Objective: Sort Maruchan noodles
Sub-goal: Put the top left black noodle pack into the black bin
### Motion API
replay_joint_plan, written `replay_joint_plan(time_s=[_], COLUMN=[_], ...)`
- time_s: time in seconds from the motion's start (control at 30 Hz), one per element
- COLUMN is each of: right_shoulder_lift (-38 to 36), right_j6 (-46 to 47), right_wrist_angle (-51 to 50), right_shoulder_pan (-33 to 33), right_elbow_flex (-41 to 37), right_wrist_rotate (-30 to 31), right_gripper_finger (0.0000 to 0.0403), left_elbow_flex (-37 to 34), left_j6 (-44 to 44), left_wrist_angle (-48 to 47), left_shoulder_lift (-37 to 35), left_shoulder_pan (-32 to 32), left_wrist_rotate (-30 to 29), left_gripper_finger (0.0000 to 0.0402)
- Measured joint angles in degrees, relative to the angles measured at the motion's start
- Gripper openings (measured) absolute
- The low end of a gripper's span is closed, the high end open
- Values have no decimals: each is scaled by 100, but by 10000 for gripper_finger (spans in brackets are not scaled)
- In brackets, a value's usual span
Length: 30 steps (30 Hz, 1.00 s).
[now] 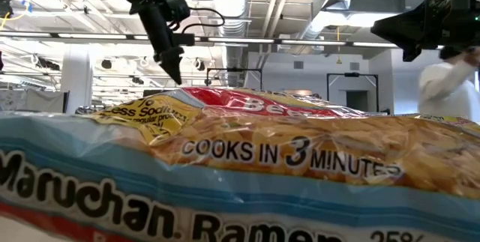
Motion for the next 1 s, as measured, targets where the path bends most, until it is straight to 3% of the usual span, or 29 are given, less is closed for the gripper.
replay_joint_plan(time_s=[0.13,0.6,1.0], right_shoulder_lift=[0,1,1], right_j6=[31,164,160], right_wrist_angle=[-1,-6,-7], right_shoulder_pan=[1,0,-1], right_elbow_flex=[0,0,0], right_wrist_rotate=[0,-13,-19], right_gripper_finger=[100,100,100], left_elbow_flex=[-11,-42,-33], left_j6=[-551,-943,-1007], left_wrist_angle=[0,655,575], left_shoulder_lift=[20,1003,1425], left_shoulder_pan=[-1,47,43], left_wrist_rotate=[715,541,385], left_gripper_finger=[0,0,0])
